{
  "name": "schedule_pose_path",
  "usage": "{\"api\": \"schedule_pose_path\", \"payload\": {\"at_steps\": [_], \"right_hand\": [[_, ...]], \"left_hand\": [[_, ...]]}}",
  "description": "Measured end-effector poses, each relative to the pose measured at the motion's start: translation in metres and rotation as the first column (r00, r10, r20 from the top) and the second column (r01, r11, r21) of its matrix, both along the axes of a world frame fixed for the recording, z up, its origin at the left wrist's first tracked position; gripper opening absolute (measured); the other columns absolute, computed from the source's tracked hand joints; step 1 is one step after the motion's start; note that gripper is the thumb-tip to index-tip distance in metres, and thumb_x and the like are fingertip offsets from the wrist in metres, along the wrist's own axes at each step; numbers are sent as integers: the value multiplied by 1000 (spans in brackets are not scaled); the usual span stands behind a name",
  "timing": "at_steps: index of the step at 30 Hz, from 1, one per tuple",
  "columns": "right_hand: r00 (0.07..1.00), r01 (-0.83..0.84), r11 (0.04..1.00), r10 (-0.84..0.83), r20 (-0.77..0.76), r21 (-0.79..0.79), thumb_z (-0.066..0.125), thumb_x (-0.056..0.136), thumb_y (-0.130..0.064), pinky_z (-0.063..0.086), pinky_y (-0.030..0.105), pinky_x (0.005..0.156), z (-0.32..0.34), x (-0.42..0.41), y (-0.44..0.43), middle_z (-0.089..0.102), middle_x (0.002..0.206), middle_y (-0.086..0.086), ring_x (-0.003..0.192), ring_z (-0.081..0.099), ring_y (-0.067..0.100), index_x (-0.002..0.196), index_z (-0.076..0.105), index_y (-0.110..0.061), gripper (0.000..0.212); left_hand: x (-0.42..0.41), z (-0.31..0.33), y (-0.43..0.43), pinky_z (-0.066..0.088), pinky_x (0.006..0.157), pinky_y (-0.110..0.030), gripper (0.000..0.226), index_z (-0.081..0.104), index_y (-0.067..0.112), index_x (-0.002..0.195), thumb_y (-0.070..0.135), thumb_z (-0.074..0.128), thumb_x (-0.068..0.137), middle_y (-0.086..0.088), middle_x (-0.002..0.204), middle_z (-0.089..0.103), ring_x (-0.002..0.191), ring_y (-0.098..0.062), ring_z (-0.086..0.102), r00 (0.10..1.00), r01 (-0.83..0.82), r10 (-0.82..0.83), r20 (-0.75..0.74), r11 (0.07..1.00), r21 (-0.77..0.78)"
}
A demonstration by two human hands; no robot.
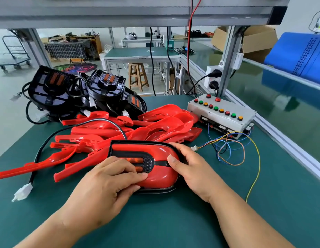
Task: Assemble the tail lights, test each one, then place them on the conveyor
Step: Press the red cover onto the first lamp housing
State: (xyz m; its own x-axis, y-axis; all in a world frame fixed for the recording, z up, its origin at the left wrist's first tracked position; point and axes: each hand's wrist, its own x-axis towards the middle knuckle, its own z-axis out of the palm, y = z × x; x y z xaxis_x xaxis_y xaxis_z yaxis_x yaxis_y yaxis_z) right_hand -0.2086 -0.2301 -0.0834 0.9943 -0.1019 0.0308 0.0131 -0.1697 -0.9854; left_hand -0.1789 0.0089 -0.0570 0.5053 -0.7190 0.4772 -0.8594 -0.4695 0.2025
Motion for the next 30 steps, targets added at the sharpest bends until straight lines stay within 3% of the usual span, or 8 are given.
{"api": "schedule_pose_path", "payload": {"at_steps": [11,15,18,21,23,25,27,30], "right_hand": [[1000,8,999,-8,-18,-47,63,94,-27,44,32,106,2,-1,1,60,128,-14,117,57,1,136,52,-28,43],[997,-69,991,66,-28,-116,75,77,-49,45,30,104,4,-3,-1,59,128,-16,115,56,-2,138,46,-32,70],[994,-106,977,101,-41,-185,73,68,-55,45,30,105,5,-1,-4,59,127,-17,115,56,-3,139,42,-36,80],[992,-127,975,123,-34,-185,73,65,-59,45,30,104,5,0,-6,62,120,-23,113,57,-4,136,44,-39,80],[991,-136,975,132,-31,-176,74,63,-60,45,30,105,5,0,-7,62,120,-25,112,58,-5,134,45,-41,79],[990,-141,975,137,-35,-173,74,62,-61,45,32,105,5,1,-8,62,121,-23,113,57,-4,134,44,-42,80],[989,-147,973,143,-39,-178,74,62,-62,45,33,105,4,2,-9,61,121,-25,113,57,-5,132,44,-45,79],[988,-154,963,152,-29,-220,73,63,-64,45,32,104,5,1,-10,61,120,-28,113,57,-6,129,44,-52,73]], "left_hand": [[3,-1,-1,44,83,-14,31,74,29,110,41,54,89,19,93,61,87,0,55,997,48,-46,-64,998,31],[5,-3,1,44,85,-17,30,72,31,113,38,52,91,19,98,58,93,-1,54,996,52,-51,-79,998,18],[3,-8,1,41,88,-22,31,70,38,114,38,49,91,15,103,51,98,-6,47,998,-8,7,-56,1000,-9],[2,-11,9,34,96,-23,34,61,54,118,45,49,88,16,115,43,110,-8,40,973,-140,118,-200,985,-100],[4,-8,18,33,95,-16,40,44,64,128,54,52,90,21,117,37,112,0,39,905,-280,208,-370,948,-150],[6,-4,29,42,82,-12,56,33,69,126,62,56,75,25,113,42,100,6,49,768,-395,275,-579,914,-91],[7,-2,34,50,74,-17,53,43,66,120,57,58,70,14,113,62,93,2,61,581,-361,203,-788,932,-26],[7,4,34,52,81,-25,34,60,54,113,43,57,81,15,115,69,104,-2,64,377,-321,60,-924,944,-70]]}}
